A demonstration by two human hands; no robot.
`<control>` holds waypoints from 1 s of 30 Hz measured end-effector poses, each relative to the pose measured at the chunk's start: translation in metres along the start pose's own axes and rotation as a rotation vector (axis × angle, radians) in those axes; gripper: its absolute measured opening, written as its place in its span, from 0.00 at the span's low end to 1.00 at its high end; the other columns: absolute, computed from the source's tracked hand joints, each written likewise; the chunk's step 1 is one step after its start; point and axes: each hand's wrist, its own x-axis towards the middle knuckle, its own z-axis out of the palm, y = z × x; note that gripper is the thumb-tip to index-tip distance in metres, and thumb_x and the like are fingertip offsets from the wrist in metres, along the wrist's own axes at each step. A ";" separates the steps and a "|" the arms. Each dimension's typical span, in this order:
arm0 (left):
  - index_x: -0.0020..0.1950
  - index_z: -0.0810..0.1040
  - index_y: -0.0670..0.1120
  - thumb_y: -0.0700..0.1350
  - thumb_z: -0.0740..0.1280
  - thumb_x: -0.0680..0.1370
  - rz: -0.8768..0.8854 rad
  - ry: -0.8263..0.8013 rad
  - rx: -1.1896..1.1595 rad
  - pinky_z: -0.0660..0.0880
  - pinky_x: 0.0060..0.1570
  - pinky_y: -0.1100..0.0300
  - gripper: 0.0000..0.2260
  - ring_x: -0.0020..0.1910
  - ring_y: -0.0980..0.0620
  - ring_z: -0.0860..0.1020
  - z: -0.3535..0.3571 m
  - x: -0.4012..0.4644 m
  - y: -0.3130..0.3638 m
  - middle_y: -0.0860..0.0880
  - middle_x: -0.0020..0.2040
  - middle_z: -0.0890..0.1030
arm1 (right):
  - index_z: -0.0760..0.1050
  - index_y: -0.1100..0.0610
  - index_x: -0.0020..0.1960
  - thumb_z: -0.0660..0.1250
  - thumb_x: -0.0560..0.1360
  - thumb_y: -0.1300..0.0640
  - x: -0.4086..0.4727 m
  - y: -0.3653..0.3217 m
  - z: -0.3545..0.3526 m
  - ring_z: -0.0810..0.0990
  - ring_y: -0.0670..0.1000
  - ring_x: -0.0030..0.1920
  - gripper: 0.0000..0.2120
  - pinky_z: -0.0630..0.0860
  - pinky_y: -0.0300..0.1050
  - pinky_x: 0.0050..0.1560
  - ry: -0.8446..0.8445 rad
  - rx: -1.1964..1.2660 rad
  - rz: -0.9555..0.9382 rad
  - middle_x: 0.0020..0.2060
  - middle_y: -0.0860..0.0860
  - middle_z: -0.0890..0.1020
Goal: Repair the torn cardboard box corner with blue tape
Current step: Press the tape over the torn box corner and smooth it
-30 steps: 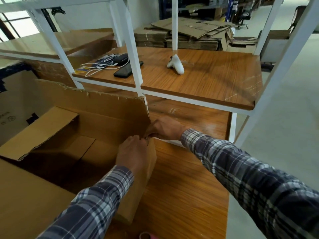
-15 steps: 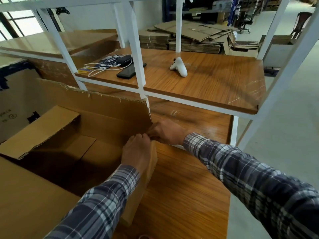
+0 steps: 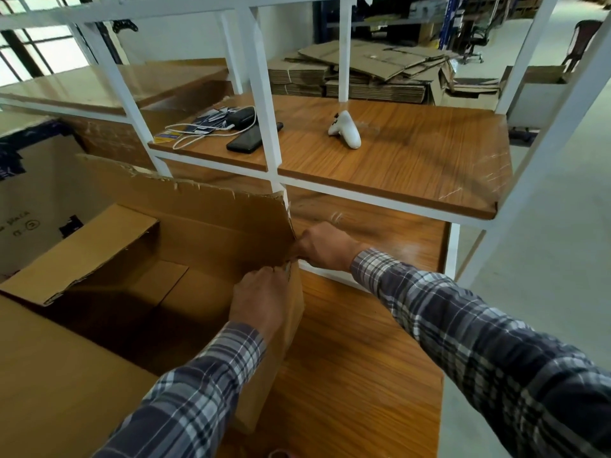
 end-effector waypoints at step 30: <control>0.58 0.77 0.50 0.46 0.64 0.85 -0.062 0.067 -0.077 0.75 0.54 0.55 0.04 0.57 0.48 0.80 0.008 0.003 0.003 0.50 0.57 0.81 | 0.86 0.61 0.60 0.73 0.78 0.68 -0.016 -0.022 0.003 0.87 0.58 0.54 0.12 0.76 0.40 0.52 0.056 0.131 -0.009 0.53 0.58 0.88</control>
